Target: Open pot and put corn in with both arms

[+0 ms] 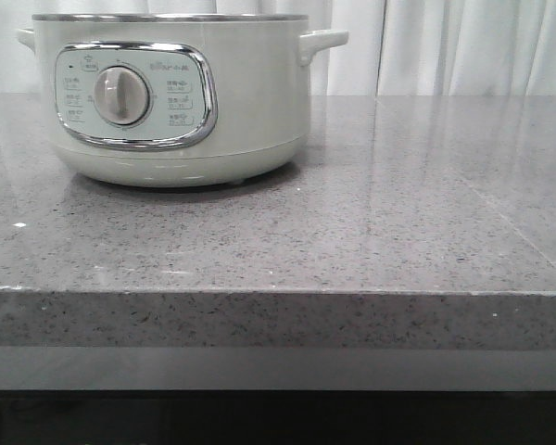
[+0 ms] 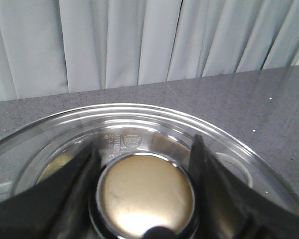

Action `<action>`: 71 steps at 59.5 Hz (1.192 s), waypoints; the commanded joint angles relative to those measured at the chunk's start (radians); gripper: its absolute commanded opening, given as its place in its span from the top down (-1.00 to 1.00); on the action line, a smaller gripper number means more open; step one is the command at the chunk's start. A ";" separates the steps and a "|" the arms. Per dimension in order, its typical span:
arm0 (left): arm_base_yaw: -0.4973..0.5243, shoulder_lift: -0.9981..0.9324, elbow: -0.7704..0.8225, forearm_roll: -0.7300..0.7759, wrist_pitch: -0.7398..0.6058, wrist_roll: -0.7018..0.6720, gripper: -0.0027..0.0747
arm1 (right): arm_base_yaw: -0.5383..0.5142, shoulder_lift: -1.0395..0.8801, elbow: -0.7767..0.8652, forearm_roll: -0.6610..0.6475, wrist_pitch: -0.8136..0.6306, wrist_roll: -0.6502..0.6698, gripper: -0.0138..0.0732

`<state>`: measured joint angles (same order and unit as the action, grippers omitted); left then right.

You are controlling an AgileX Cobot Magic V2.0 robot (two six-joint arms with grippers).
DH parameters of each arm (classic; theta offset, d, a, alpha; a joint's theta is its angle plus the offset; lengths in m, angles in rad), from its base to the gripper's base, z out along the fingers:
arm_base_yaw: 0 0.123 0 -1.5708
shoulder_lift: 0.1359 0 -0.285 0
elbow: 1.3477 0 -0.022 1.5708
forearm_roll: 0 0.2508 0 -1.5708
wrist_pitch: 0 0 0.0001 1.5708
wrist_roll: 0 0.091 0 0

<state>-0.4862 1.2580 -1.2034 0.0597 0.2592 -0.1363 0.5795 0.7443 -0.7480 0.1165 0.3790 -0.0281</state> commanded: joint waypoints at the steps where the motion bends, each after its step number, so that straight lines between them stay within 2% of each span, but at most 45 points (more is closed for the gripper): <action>1: -0.006 0.038 -0.096 0.025 -0.154 0.001 0.36 | -0.006 -0.009 -0.024 -0.004 -0.069 -0.007 -0.66; 12: -0.006 0.159 -0.176 0.089 -0.154 0.001 0.36 | -0.006 -0.009 -0.024 -0.004 -0.069 -0.007 -0.66; 32: 0.021 0.302 -0.311 0.047 -0.152 0.001 0.36 | -0.006 -0.009 -0.024 -0.004 -0.069 -0.007 -0.66; 38: 0.038 0.317 -0.317 -0.024 -0.148 0.001 0.36 | -0.006 -0.009 -0.024 -0.004 -0.069 -0.007 -0.66; 71: 0.025 0.360 -0.317 -0.027 -0.149 0.001 0.36 | -0.006 -0.009 -0.024 -0.004 -0.069 -0.007 -0.66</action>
<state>-0.4472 1.6676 -1.4754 0.0397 0.2363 -0.1343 0.5795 0.7443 -0.7480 0.1165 0.3790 -0.0281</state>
